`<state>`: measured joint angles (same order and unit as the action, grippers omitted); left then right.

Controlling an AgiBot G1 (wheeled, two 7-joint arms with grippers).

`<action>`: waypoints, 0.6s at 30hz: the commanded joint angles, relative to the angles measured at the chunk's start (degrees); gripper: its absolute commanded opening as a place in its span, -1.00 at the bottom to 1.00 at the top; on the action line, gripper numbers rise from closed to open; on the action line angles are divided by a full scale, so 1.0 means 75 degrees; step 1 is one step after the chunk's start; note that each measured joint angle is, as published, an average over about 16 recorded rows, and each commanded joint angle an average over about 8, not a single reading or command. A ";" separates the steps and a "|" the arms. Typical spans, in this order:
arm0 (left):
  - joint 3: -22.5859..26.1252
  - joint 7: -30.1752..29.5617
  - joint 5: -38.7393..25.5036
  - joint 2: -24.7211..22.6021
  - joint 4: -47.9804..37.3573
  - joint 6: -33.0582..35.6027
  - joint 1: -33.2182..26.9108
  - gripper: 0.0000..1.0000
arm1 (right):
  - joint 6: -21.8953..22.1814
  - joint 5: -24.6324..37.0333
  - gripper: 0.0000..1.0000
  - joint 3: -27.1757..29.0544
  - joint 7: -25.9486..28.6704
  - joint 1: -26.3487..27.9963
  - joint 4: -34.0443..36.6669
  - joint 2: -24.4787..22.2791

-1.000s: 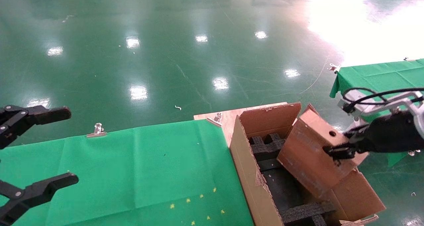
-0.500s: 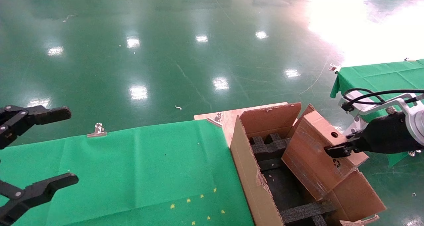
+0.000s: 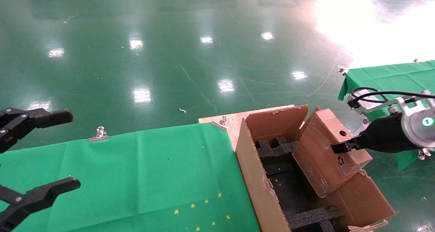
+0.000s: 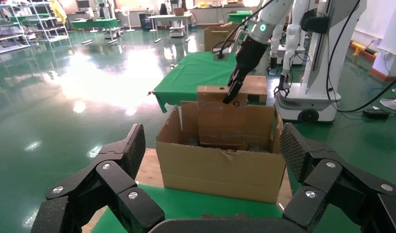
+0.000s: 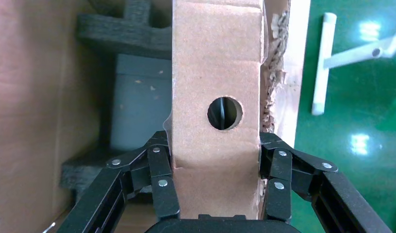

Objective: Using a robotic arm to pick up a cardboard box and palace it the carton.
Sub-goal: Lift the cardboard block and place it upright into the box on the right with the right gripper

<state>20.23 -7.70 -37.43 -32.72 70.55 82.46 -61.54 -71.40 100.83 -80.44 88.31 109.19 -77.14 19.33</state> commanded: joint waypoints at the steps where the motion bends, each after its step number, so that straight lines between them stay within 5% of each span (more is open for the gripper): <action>1: 0.0000 0.0000 0.0000 0.0000 0.0000 0.0000 0.0000 1.00 | 0.0095 0.0202 -1.00 -0.0063 0.0355 -0.0085 -0.0046 0.0084; 18: 0.0000 0.0000 0.0000 0.0000 0.0000 0.0000 0.0000 1.00 | 0.0521 0.1090 -1.00 -0.0388 0.1593 -0.0620 -0.0072 0.0411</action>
<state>20.23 -7.70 -37.43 -32.72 70.55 82.46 -61.54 -67.49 108.75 -83.31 99.97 104.55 -77.68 22.44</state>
